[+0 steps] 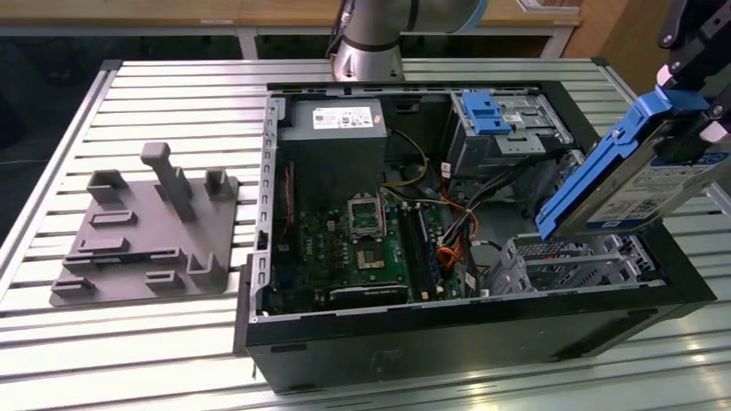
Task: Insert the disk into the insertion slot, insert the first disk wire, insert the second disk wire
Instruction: 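Insert the disk into the insertion slot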
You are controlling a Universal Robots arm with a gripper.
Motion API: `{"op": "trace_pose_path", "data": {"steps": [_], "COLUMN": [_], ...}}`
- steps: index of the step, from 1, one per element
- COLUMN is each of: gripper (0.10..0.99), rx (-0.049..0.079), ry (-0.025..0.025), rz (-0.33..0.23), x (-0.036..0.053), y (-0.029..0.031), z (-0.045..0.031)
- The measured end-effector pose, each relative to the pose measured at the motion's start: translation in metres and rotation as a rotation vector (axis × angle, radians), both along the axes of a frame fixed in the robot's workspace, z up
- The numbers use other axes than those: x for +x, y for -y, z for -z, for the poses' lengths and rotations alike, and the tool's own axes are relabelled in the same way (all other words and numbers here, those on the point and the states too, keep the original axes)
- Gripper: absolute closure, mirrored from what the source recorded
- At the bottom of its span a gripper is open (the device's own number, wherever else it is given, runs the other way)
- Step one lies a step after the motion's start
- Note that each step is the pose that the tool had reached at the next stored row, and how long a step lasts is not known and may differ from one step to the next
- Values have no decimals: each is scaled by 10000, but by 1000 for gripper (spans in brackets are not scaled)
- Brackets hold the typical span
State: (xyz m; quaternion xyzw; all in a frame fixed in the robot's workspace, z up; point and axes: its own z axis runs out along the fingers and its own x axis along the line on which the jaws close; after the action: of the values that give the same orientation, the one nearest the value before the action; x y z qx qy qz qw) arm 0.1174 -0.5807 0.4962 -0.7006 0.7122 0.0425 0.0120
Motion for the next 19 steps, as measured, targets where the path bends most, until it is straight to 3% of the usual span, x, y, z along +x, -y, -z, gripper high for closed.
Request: {"op": "trace_pose_path", "data": {"steps": [13, 19], "gripper": [722, 722], "rx": [4, 9], "ry": [0, 0], "rz": [0, 0], "x": [31, 44], "y": [-15, -73], "z": [129, 201]}}
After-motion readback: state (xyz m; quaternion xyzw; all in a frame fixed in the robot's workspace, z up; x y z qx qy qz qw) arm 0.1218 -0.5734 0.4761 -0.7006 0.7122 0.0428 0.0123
